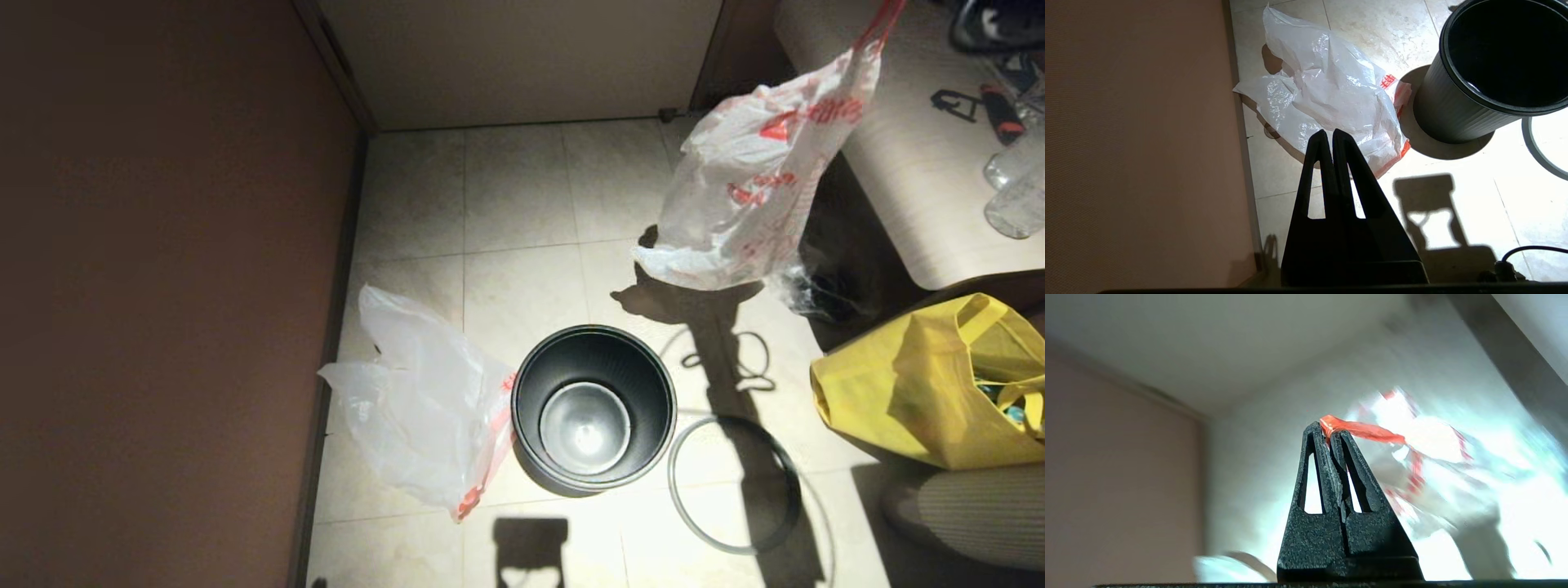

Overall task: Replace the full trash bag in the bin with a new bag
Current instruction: Place the trash bag on the floor, then pick up a new trash bag

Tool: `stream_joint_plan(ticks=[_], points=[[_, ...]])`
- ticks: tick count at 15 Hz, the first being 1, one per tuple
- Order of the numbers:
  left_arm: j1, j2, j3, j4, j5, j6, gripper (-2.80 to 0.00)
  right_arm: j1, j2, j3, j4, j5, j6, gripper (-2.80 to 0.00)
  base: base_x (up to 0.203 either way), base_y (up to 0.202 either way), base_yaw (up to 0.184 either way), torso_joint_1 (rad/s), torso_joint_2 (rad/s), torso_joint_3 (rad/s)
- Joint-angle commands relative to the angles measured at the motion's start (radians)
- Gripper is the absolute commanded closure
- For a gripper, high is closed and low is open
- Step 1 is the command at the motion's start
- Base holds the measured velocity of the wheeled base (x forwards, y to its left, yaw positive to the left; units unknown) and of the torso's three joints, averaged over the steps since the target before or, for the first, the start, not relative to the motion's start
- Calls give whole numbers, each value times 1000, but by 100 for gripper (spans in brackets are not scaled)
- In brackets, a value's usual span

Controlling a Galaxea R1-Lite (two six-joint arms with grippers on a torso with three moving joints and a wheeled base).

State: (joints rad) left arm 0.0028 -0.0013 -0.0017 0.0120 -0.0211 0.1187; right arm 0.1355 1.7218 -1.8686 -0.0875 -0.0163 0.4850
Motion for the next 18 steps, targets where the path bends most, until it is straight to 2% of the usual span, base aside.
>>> stream_joint_plan(ticks=[1, 4, 6, 10, 12, 18], points=[[0, 1, 0, 0, 0, 1, 0, -51, 107, 66, -23, 6, 12, 0, 0, 0, 0, 0, 0, 0], [0, 0, 0, 0, 0, 1, 0, -95, 210, 281, -177, 33, 20, 0, 0, 0, 0, 0, 0, 0], [0, 1, 0, 0, 0, 0, 0, -113, 330, 359, -288, 38, 21, 0, 0, 0, 0, 0, 0, 0], [0, 1, 0, 0, 0, 0, 0, -143, 526, 380, -346, 54, 15, 0, 0, 0, 0, 0, 0, 0], [0, 0, 0, 0, 0, 1, 0, -147, 578, 350, -348, 66, 14, 0, 0, 0, 0, 0, 0, 0], [0, 1, 0, 0, 0, 1, 0, -140, 592, 321, -340, 67, 13, 0, 0, 0, 0, 0, 0, 0]])
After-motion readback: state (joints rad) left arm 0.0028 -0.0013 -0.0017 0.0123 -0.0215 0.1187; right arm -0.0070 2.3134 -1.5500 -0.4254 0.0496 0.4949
